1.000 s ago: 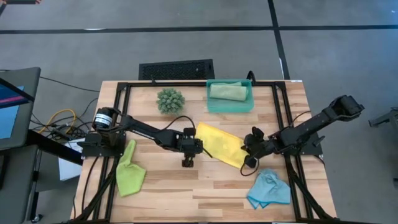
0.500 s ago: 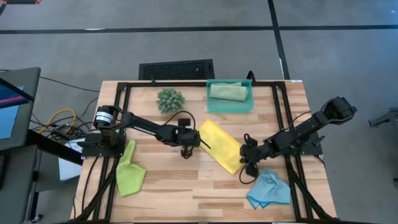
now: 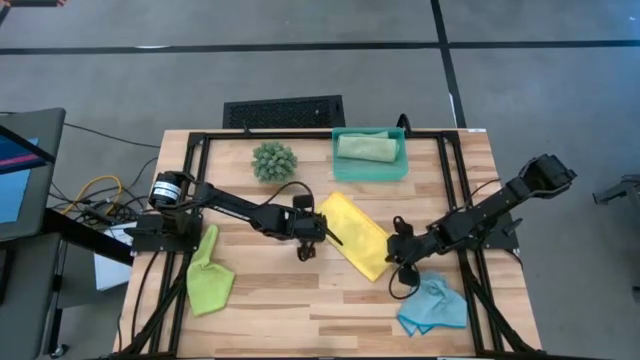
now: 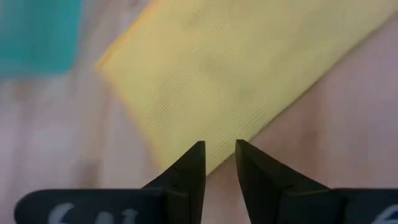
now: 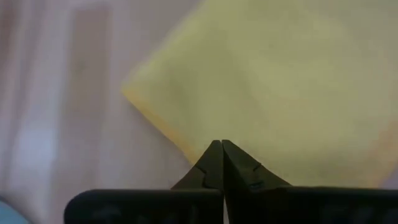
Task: Roll microfiber towels into tight, uniform cylinder then place into a basket
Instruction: Roll the yellow microfiber cloth
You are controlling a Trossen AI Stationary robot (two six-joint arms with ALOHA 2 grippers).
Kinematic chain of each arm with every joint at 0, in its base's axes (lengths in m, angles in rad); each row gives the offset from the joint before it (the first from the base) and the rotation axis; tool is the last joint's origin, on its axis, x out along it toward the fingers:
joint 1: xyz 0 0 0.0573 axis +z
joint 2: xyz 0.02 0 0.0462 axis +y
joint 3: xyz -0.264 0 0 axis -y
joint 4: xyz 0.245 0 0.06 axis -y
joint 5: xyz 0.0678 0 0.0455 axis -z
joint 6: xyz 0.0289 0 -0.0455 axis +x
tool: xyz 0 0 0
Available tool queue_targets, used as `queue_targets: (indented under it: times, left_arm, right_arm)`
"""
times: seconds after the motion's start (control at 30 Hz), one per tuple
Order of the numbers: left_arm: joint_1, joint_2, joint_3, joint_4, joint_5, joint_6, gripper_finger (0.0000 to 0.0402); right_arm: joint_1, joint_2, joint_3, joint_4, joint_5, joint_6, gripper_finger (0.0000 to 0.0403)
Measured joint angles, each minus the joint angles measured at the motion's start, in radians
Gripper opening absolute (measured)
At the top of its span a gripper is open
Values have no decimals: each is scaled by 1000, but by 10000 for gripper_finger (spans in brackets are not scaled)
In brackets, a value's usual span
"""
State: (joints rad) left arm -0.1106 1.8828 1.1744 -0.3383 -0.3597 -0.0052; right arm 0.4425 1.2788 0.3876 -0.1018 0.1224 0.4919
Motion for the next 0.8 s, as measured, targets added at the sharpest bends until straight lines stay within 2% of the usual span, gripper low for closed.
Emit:
queue_targets:
  times: [0.1,0.27,0.4,0.57,0.8]
  left_arm:
    - [1,0,0,47,71,25,81]
    - [3,0,-1,37,75,28,81]
    - [4,0,-1,42,68,28,81]
    - [4,0,-4,41,67,29,81]
    - [27,1,-105,125,67,73,81]
  right_arm:
    - [-1,3,2,-90,37,60,23]
    - [0,-5,5,-182,114,126,17]
    - [2,-6,2,-153,111,128,16]
    - [14,-3,-1,-88,43,129,25]
    - [36,-3,-2,-7,20,98,19]
